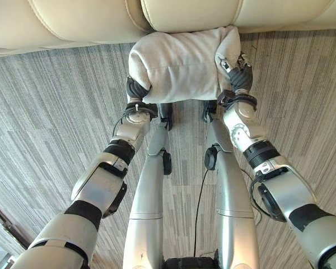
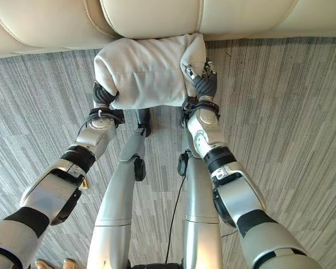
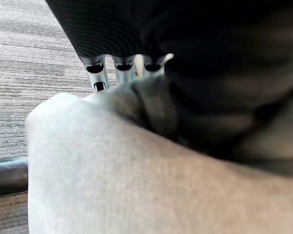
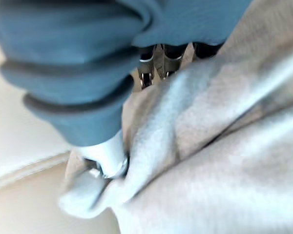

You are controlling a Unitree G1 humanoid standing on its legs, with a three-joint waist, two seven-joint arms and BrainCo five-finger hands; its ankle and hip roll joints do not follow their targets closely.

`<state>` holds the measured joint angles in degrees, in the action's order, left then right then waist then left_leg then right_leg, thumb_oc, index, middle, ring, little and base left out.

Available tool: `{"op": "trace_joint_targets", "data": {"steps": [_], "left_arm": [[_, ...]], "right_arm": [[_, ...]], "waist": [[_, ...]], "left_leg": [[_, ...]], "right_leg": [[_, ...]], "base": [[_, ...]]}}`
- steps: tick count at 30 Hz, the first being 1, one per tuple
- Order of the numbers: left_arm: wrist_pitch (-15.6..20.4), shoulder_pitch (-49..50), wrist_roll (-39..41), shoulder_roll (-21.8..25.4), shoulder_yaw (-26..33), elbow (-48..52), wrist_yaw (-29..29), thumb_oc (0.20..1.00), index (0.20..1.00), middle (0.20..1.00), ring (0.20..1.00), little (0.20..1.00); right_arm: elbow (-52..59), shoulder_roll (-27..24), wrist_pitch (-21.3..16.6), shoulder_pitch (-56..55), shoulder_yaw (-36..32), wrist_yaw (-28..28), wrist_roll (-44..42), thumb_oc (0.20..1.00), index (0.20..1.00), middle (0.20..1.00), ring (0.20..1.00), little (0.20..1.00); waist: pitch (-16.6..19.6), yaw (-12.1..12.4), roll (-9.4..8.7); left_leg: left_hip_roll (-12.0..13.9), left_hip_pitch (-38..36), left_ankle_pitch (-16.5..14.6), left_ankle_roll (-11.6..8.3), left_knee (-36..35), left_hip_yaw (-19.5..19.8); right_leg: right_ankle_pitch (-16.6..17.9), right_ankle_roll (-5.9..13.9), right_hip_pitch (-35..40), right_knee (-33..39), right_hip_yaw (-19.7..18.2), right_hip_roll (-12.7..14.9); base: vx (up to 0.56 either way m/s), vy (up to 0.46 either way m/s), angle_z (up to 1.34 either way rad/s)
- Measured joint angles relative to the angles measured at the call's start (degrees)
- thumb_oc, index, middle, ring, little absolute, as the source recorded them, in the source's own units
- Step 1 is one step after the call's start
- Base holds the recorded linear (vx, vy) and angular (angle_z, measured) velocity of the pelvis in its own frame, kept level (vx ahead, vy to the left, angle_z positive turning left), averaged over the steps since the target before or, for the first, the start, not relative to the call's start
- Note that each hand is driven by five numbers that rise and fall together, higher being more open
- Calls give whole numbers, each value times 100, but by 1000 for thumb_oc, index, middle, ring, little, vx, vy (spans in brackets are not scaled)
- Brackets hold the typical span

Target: Pick up all the scattered cushions and arrange them neatly on the sofa.

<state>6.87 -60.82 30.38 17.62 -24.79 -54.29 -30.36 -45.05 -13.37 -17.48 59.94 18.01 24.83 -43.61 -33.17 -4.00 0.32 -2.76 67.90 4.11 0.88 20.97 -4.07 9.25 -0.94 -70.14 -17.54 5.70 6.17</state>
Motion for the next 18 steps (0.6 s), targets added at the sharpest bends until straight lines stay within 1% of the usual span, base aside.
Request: {"op": "trace_joint_targets", "data": {"steps": [1, 3, 5, 6, 8, 9, 12, 13, 14, 17, 18], "left_arm": [[-2, 10, -5, 11, 1, 0, -4, 200, 200, 200, 200, 200], [-3, 48, -8, 22, 1, 0, -4, 200, 200, 200, 200, 200], [-7, 160, -28, 24, -7, 0, -3, 200, 200, 200, 200, 200], [-28, 232, -29, 17, -29, 0, -2, 200, 200, 200, 200, 200], [-43, 363, -29, -11, -30, 1, 0, 200, 200, 200, 200, 200], [-48, 498, -27, -47, -35, 5, 3, 200, 200, 200, 200, 200], [-59, 874, 11, -77, 120, 357, 4, 200, 200, 200, 200, 200], [-51, 1143, 14, -102, 262, 654, -3, 200, 200, 200, 200, 200], [-23, 1469, 17, -124, 259, 873, -6, 200, 200, 200, 200, 200], [5, 2286, 67, -183, 391, 1541, 11, 200, 200, 200, 200, 200], [15, 2461, 69, -209, 467, 1676, 13, 200, 200, 200, 200, 200]], "right_arm": [[37, -33, 8, 21, 180, 4, 36, 200, 200, 200, 200, 200], [59, -25, -17, -1, 173, 3, 124, 200, 200, 200, 200, 200], [50, -21, 58, -36, 188, 4, 303, 200, 200, 200, 200, 200], [53, -7, 63, -129, 181, 4, 322, 200, 200, 200, 200, 200], [58, 18, 60, -256, 172, 2, 323, 200, 200, 200, 200, 200], [71, 43, 48, -369, 174, 2, 324, 200, 200, 200, 200, 200], [687, 43, 56, -798, 102, 3, 318, 200, 200, 200, 200, 200], [1038, 30, 53, -1063, 102, 3, 325, 200, 200, 200, 200, 200], [1356, 32, -27, -1439, 100, -2, 392, 200, 200, 200, 200, 200], [2109, -7, -45, -2265, 101, -38, 486, 200, 200, 200, 200, 200], [2215, -21, -47, -2425, 100, -57, 513, 200, 200, 200, 200, 200]], "waist": [[1, -67, -3], [9, -114, -41], [7, -218, -90], [4, -243, -130], [6, -279, -154], [60, -292, -218], [48, -343, -251], [44, -348, -283], [57, -339, -295], [74, -328, -320], [136, -323, -336]], "left_leg": [[-12, -3, 56, 75, 31, -17], [-13, -26, 55, 78, 60, -99], [-32, -136, 76, 104, 78, -165], [-35, -272, 59, 132, 64, -188], [-29, -483, 30, 172, 29, -222], [-32, -659, 16, 193, -32, -281], [-48, -1019, 8, 250, -206, -294], [-57, -1177, 16, 250, -319, -295], [-55, -1433, 41, 272, -392, -293], [-71, -2141, 43, 267, -731, -283], [-73, -2241, 22, 238, -765, -280]], "right_leg": [[52, 72, 12, -2, -36, 5], [75, 101, 26, 2, -126, 4], [140, 143, 142, 34, -191, 21], [224, 138, 304, 128, -225, 9], [267, 123, 541, 241, -230, 4], [293, 158, 691, 293, -263, 10], [319, 191, 1064, 497, -252, 11], [333, 181, 1213, 600, -252, 10], [424, 184, 1483, 694, -237, -1], [386, 213, 2137, 933, -223, -13], [343, 225, 2223, 948, -219, -13]], "base": [[-18, -17, -7], [-23, -33, -9], [-29, -26, -8], [-22, -9, -5], [-20, -6, -8], [-24, -5, -12], [-22, -7, -4], [-10, -5, -3], [0, 0, 0], [16, -5, -2], [31, -16, -6]]}}
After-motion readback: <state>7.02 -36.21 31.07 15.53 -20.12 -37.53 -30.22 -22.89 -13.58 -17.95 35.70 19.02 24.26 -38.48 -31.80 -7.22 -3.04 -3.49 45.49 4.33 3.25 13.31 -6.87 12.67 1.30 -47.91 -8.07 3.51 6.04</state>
